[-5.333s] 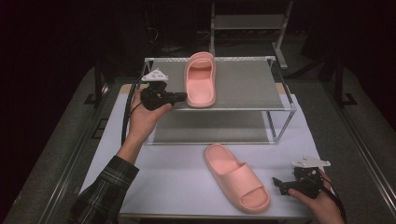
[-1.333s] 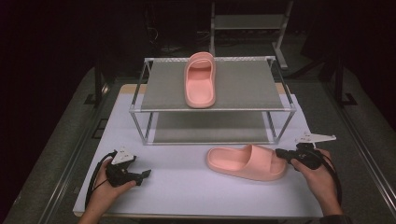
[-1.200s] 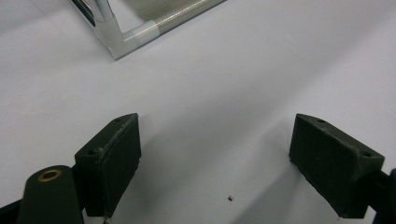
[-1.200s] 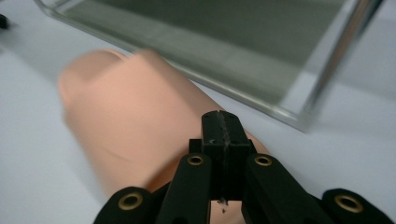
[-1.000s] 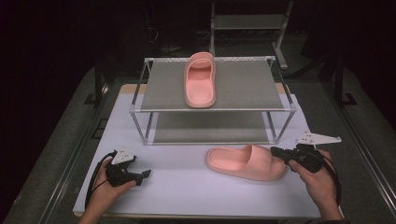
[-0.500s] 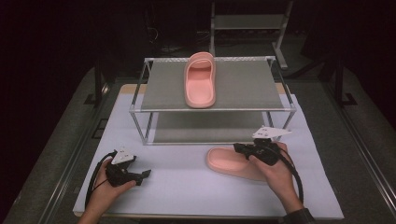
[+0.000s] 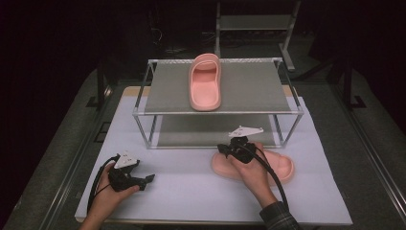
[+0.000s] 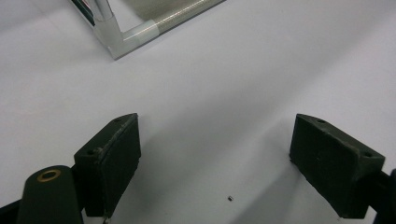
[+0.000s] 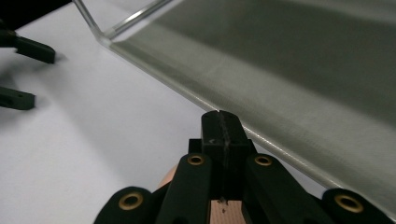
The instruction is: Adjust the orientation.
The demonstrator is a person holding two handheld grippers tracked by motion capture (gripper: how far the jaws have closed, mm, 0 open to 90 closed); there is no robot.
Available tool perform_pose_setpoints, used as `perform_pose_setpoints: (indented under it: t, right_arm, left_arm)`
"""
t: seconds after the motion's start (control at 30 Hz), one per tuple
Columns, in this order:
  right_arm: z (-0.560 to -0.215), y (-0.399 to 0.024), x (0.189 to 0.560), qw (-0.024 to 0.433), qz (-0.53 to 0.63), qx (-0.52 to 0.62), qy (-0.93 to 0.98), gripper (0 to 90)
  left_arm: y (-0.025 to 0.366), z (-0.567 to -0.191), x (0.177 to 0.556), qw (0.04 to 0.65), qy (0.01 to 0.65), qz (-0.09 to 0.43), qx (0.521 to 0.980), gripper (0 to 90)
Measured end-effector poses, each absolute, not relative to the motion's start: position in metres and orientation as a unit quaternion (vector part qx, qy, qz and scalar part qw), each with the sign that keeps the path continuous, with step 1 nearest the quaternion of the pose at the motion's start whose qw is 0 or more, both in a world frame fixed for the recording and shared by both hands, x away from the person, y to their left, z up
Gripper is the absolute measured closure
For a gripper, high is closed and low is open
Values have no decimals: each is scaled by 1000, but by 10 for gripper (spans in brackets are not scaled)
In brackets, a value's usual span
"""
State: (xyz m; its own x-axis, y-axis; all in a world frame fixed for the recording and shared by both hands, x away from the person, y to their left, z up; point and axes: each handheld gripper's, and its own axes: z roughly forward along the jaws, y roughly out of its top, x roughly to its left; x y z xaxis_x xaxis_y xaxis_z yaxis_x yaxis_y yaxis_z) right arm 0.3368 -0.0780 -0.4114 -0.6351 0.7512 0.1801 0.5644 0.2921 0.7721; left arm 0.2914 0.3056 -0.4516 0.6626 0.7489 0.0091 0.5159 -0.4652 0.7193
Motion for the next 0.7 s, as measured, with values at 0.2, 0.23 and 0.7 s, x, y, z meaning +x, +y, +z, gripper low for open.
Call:
perform_pose_setpoints:
  t: [0.2, 0.23, 0.7]
  right_arm:
    - [-422, -66, 342, 109, 393, 429, 806, 900]
    - [-422, -66, 342, 109, 393, 429, 806, 900]
    - [-421, -64, 325, 90, 382, 402, 828, 900]
  left_arm:
    - [306, -452, 291, 354, 376, 164, 840, 154]
    - [306, -452, 291, 354, 376, 164, 840, 154]
    - [306, -452, 291, 355, 376, 164, 840, 154]
